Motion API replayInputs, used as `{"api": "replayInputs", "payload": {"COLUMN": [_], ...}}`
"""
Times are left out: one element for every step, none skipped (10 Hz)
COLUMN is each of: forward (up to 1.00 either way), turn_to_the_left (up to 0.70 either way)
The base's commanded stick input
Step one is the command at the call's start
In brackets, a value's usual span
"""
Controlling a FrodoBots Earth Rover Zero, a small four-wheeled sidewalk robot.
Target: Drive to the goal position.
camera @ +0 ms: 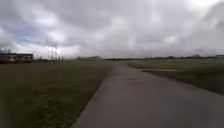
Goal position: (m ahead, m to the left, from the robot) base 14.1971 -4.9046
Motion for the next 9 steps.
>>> {"api": "replayInputs", "payload": {"forward": [1.00, 1.00, 1.00, 1.00, 1.00, 1.00, 1.00, 1.00, 1.00], "turn_to_the_left": [0.00, 0.00, 0.00, 0.00, 0.00, 0.00, 0.00, 0.00, 0.00]}}
